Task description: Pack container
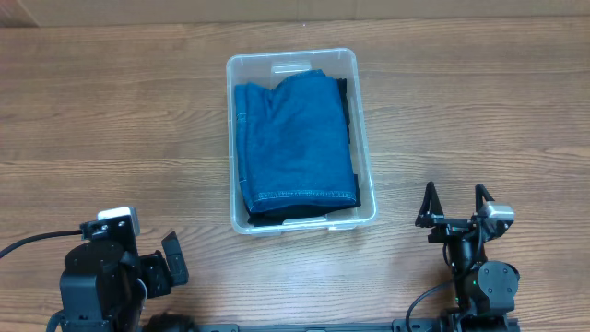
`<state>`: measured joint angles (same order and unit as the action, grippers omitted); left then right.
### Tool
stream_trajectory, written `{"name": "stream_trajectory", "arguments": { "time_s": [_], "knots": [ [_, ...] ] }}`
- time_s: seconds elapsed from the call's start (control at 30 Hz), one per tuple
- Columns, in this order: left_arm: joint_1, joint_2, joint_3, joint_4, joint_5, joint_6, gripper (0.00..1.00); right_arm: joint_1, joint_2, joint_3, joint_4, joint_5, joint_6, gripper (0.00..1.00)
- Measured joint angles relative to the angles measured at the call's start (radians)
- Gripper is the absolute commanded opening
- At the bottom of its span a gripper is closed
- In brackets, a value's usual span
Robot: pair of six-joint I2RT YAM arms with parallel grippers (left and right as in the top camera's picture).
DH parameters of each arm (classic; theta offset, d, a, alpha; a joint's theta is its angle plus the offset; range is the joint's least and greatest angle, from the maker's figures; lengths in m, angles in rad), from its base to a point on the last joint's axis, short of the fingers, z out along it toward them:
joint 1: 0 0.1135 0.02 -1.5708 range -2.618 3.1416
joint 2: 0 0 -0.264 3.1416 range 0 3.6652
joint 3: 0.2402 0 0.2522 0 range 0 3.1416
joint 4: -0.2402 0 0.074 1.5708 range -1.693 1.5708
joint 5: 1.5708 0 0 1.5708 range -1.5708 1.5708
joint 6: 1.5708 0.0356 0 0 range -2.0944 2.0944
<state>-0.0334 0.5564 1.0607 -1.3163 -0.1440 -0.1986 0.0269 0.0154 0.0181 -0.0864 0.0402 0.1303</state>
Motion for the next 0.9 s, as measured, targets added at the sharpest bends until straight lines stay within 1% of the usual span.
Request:
{"name": "stream_trajectory", "arguments": {
  "time_s": [0.17,0.23,0.27,0.33,0.37,0.4,0.43,0.47,0.57,0.63,0.67,0.77,0.9],
  "knots": [
    [0.0,-0.01,-0.006,0.013,-0.011,0.0,1.0,0.0,0.0,0.0,0.0,0.0,0.0,1.0],
    [0.0,-0.066,-0.043,0.06,-0.015,0.0,1.0,0.0,0.0,0.0,0.0,0.0,0.0,1.0],
    [0.0,-0.108,-0.082,0.111,-0.018,0.0,1.0,0.0,-0.001,0.0,0.0,0.0,0.0,1.0],
    [0.0,-0.249,-0.276,0.273,-0.018,0.0,1.0,0.0,-0.003,0.0,-0.001,0.0,0.0,1.0],
    [0.0,-0.28,-0.338,0.312,-0.018,0.0,1.0,0.0,-0.003,0.0,0.0,0.0,-0.001,1.0],
    [0.0,-0.346,-0.462,0.464,-0.017,0.0,1.0,0.0,-0.003,0.0,-0.002,0.0,0.0,1.0],
    [0.0,-0.384,-0.534,0.523,-0.016,0.0,1.0,0.0,-0.003,0.0,-0.002,-0.001,0.0,1.0],
    [0.0,-0.437,-0.65,0.653,-0.014,0.0,1.0,0.0,-0.003,0.0,-0.002,-0.001,-0.001,1.0],
    [0.0,-0.509,-0.855,1.028,-0.011,0.001,1.0,0.0,-0.004,0.0,-0.002,-0.003,0.0,1.0],
    [0.0,-0.528,-0.979,1.222,0.005,0.028,1.0,0.0,-0.004,0.0,-0.002,-0.005,0.0,1.0],
    [0.0,-0.534,-1.03,1.28,0.024,0.054,1.0,0.0,-0.004,0.0,-0.003,-0.007,0.0,1.0],
    [0.0,-0.539,-1.052,1.249,0.066,0.116,1.0,0.0,-0.005,0.0,-0.002,-0.007,0.0,1.0],
    [0.0,-0.539,-1.052,1.241,0.103,0.135,1.0,0.0,-0.005,0.0,-0.002,-0.007,0.0,1.0]
  ]
}}
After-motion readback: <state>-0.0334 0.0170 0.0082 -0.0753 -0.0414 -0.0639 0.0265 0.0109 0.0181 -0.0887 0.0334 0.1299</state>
